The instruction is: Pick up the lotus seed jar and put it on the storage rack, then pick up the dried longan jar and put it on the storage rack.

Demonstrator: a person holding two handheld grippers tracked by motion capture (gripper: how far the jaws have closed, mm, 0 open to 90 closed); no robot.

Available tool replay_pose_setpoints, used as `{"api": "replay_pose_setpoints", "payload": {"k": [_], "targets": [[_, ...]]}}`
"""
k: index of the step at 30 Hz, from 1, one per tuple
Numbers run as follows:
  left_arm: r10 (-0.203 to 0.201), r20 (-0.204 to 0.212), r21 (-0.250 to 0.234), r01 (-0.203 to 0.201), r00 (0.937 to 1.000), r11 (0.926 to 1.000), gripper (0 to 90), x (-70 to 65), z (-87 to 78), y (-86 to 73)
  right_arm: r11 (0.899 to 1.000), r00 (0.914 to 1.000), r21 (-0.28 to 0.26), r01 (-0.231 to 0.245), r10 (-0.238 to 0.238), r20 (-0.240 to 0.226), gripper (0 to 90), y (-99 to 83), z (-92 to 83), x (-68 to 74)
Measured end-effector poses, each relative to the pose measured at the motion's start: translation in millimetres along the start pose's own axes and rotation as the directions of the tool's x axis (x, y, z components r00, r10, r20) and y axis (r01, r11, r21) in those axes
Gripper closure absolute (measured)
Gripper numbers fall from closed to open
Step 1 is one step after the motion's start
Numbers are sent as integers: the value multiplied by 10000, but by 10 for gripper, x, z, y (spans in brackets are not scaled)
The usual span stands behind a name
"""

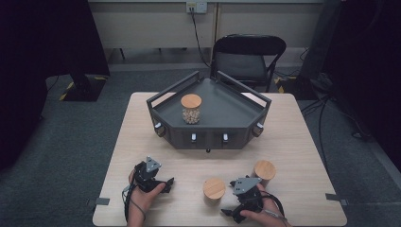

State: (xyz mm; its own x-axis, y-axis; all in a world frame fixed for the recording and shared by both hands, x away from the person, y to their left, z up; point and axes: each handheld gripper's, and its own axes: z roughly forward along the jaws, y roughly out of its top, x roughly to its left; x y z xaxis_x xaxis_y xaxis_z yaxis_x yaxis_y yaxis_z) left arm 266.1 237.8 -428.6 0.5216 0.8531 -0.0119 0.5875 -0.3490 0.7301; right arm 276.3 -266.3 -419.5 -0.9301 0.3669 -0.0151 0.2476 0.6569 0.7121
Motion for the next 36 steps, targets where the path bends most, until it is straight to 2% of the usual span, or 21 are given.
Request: {"api": "replay_pose_setpoints", "payload": {"k": [27,36], "targets": [[-12,-2,10,12,10000,10000,0,6,6,7,10000,10000,14,-4,4,-17,0,14,11,0],[-13,-9,29,13,10000,10000,0,4,5,10,9999,9996,-5,-146,146,-253,8,53,30,-20]]}}
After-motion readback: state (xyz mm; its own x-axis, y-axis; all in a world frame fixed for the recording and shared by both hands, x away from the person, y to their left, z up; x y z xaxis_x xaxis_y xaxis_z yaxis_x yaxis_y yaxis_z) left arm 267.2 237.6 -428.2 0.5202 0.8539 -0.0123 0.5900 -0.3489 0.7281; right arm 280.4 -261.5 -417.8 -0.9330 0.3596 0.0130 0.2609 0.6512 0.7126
